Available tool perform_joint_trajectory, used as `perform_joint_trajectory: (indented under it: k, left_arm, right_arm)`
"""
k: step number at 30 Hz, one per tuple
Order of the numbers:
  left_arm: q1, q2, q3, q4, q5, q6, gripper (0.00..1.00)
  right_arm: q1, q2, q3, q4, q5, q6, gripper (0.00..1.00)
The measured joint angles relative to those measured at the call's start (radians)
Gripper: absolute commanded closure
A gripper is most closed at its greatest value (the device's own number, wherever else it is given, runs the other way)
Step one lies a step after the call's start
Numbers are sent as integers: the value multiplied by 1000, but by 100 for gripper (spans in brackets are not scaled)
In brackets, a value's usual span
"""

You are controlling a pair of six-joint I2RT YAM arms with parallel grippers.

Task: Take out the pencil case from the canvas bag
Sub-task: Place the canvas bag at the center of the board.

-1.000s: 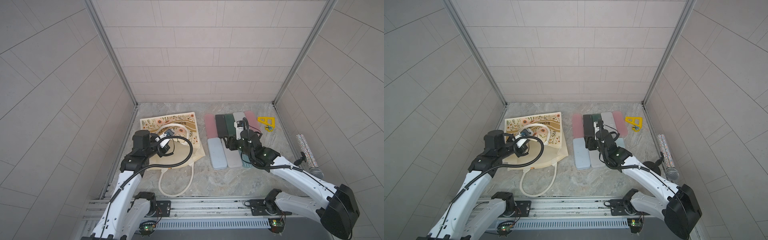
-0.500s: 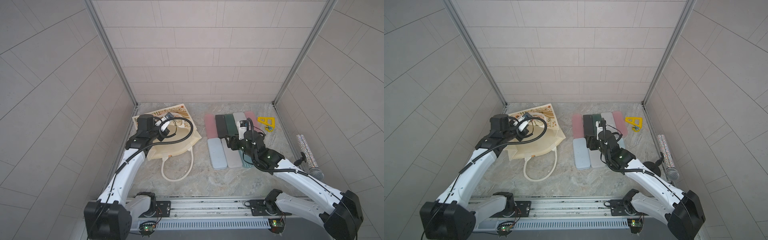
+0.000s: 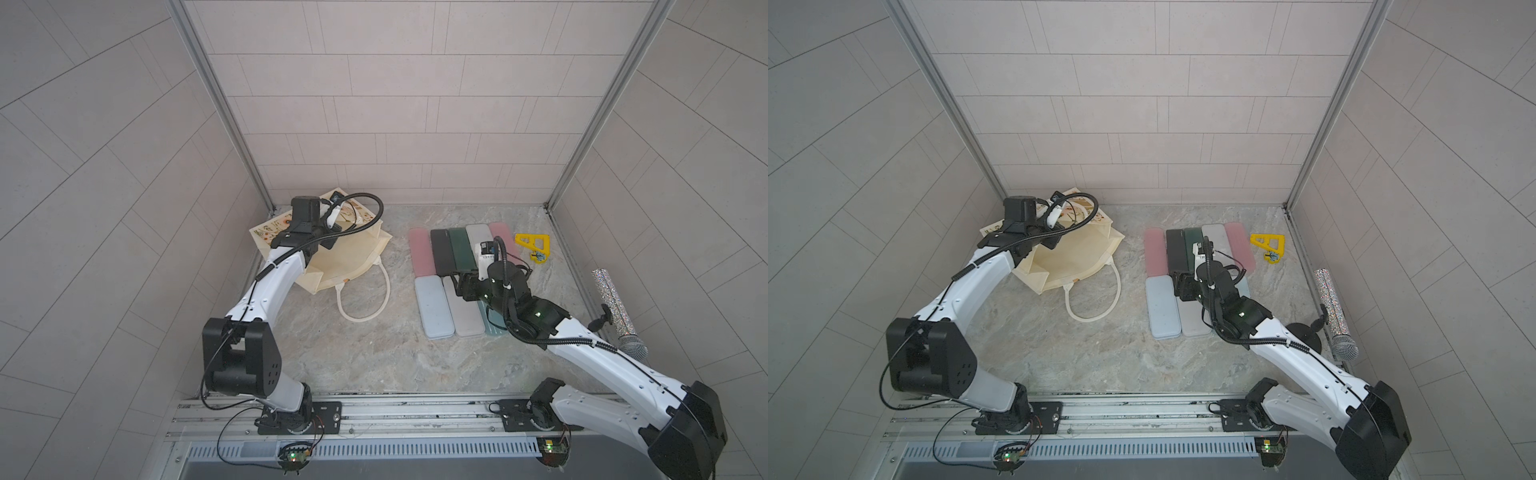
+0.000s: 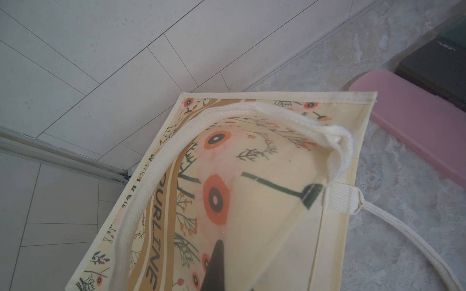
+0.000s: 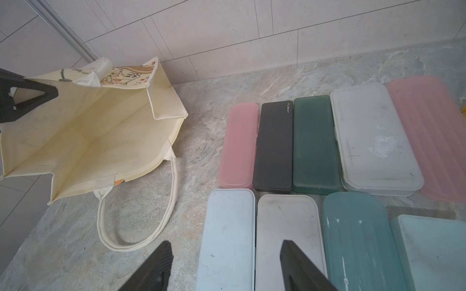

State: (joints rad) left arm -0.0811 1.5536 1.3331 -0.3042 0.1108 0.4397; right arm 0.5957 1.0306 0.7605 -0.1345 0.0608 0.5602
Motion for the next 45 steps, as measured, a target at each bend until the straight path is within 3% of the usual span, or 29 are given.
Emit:
perform_joint_trajectory:
  k: [7,13,16,18,20,23,26,34,41,45]
  left_arm:
    - [-21,125,154,-68,35,-179,100]
    - [-92,99,64,-87,26,-246,100]
    - [-126,78,24,-117,20,-266,92]
    - [-143,58,7,-121,15,-285,78]
    - [-147,35,-9,-124,6,-311,50]
    - [-144,1,-17,-153,-10,-357,33]
    - [-143,-39,-17,-168,-19,-410,2]
    - [-140,-331,-68,-112,-73,-556,0]
    - [-140,-742,-488,144,-247,-756,0]
    - [-139,-760,-671,279,-352,-809,0]
  right_arm:
    - [0,24,0,-10,0,7,30]
    - [0,27,0,-18,0,13,30]
    - [0,40,0,-19,-2,18,29]
    - [0,47,0,-19,-5,21,29]
    - [0,48,0,-19,-8,21,29]
    - [0,48,0,-20,-7,21,29]
    - [0,44,0,-28,6,16,28]
    - [-7,-65,0,-43,143,-24,22]
    - [-14,-212,-109,79,245,-118,10]
    - [-32,-226,-173,120,313,-177,10]
